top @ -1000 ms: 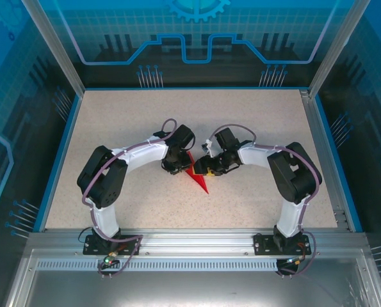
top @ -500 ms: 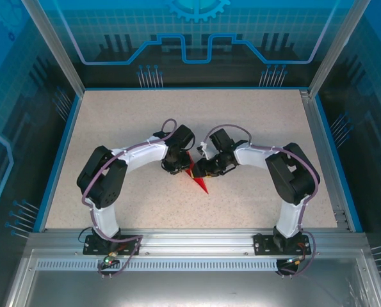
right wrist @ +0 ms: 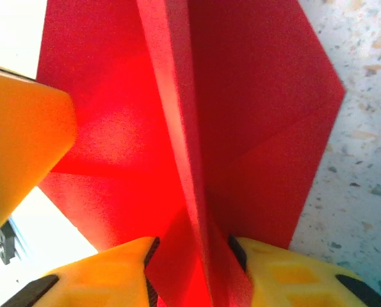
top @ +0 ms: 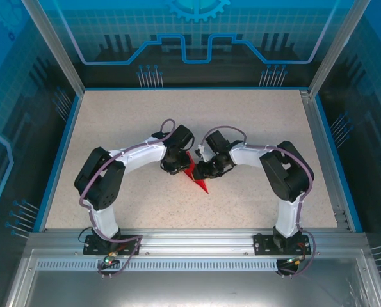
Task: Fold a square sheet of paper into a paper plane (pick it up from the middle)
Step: Turn over a paper plane at the center of the table.
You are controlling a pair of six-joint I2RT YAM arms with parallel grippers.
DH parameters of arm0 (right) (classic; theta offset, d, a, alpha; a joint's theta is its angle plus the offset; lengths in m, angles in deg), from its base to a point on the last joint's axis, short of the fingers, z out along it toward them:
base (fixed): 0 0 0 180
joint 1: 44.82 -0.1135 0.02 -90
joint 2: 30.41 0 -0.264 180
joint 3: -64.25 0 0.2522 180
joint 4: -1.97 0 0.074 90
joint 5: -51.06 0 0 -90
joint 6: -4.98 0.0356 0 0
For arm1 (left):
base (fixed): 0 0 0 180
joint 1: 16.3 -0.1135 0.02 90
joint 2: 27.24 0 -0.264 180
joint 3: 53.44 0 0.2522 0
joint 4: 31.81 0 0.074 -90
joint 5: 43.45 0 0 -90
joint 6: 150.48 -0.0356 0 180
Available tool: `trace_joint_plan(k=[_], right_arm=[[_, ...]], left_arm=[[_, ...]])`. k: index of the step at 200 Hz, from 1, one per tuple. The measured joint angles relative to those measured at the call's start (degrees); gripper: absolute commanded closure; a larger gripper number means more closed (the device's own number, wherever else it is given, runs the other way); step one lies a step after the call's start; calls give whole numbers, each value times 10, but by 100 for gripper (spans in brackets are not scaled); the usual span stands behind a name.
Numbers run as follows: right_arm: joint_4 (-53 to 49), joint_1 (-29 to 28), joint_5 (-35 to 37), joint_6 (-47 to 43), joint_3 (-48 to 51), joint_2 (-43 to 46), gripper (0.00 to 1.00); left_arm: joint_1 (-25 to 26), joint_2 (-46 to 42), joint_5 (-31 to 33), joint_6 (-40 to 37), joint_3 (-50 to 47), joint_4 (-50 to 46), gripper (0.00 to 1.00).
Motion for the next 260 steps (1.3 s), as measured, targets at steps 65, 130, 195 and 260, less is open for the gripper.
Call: trace_joint_plan(k=[65,130,195,260], right_arm=[[-26,-11,37,-9,-22,-1,89],[-94,-11,206,14,-68,67,94],[-140,-11,329,73,-125,42,94],[-150,-12,356,113,-130,-13,92]], left_arm=[[0,-60,9,0,-33,24,73],[0,-163,77,8,-54,30,69],[-2,-169,90,16,-72,29,69],[-5,-169,90,16,-77,30,68]])
